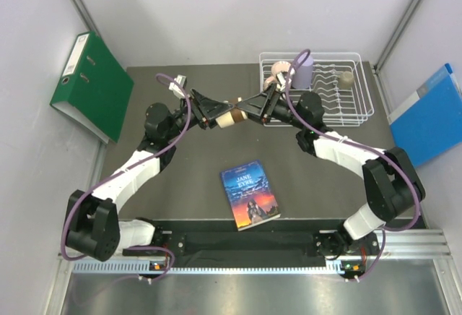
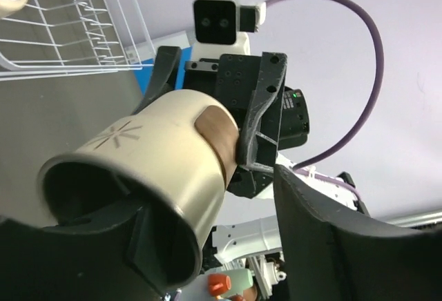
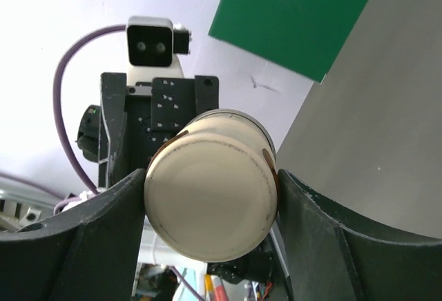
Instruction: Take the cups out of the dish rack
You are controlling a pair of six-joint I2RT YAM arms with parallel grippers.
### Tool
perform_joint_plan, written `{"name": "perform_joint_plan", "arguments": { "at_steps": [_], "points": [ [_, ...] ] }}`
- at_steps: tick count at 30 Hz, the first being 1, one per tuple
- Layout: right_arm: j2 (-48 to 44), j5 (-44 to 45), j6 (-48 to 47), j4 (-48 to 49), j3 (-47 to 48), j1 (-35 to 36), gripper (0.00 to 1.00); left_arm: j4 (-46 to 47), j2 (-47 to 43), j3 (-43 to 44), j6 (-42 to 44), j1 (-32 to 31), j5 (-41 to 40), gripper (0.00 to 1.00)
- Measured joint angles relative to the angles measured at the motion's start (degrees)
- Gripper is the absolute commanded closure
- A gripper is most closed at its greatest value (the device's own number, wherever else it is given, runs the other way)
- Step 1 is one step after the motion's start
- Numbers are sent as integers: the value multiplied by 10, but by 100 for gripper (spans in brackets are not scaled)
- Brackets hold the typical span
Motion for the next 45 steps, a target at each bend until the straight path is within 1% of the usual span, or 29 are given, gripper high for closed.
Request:
{"name": "perform_joint_plan", "arguments": {
  "at_steps": [1, 2, 3, 6, 11, 12, 13, 14, 15, 16, 17, 19, 21, 22, 25, 27, 29, 32, 34, 38, 39, 41, 42, 45],
  "points": [
    [3, -3, 3, 2, 3, 4, 100, 10, 1, -2, -5, -1, 3, 57],
    [6, -7, 3, 4, 5, 7, 100, 17, 1, -3, -8, -2, 5, 71],
    [9, -9, 8, 10, 6, 9, 100, 21, 3, -4, -11, -2, 8, 80],
    [10, -15, 26, 24, 6, 8, 100, 41, 7, -9, -22, 0, 15, 100],
    [10, -19, 29, 26, 5, 8, 100, 56, 7, -10, -27, 0, 15, 100],
    [9, -19, 28, 25, 5, 8, 73, 56, 7, -10, -27, 0, 15, 100],
    [9, -20, 28, 24, 5, 7, 55, 56, 7, -10, -26, 0, 15, 100],
    [9, -20, 26, 21, 6, 7, 39, 54, 7, -10, -26, 0, 14, 100],
    [8, -21, 22, 10, 8, 6, 8, 49, 7, -10, -24, 0, 13, 100],
    [6, -22, 13, -7, 13, 5, 1, 43, 6, -10, -19, 0, 10, 100],
    [3, -21, -5, -34, 21, 5, 0, 28, 4, -7, -10, 0, 3, 100],
    [-7, 3, -57, -115, 44, 5, 1, -33, 2, 8, 29, -2, -21, 100],
    [-23, 48, -120, -223, 87, 5, 0, -137, 14, 53, 82, -1, -49, 100],
    [-32, 97, -165, -308, 132, 5, 1, -219, 37, 113, 123, 3, -71, 100],
    [-39, 210, -254, -463, 238, 5, 0, -356, 108, 250, 202, 17, -133, 100],
    [-41, 284, -298, -537, 287, 7, 0, -432, 162, 337, 240, 25, -176, 100],
    [-45, 354, -336, -595, 313, 9, 0, -512, 227, 437, 280, 30, -231, 100],
    [-57, 430, -379, -661, 311, 10, 0, -597, 324, 557, 323, 38, -289, 100],
    [-62, 456, -397, -685, 300, 10, 0, -635, 378, 607, 343, 43, -322, 100],
    [-69, 485, -421, -721, 271, 11, 0, -720, 485, 711, 378, 49, -387, 100],
    [-71, 490, -426, -726, 265, 12, 0, -750, 527, 766, 388, 50, -405, 100],
    [-76, 497, -435, -741, 256, 16, 1, -771, 591, 850, 399, 53, -429, 100],
    [-77, 500, -438, -745, 255, 16, 0, -770, 613, 874, 400, 56, -439, 100],
    [-77, 510, -445, -760, 255, 17, 0, -793, 644, 899, 398, 67, -459, 100]
  ]
}}
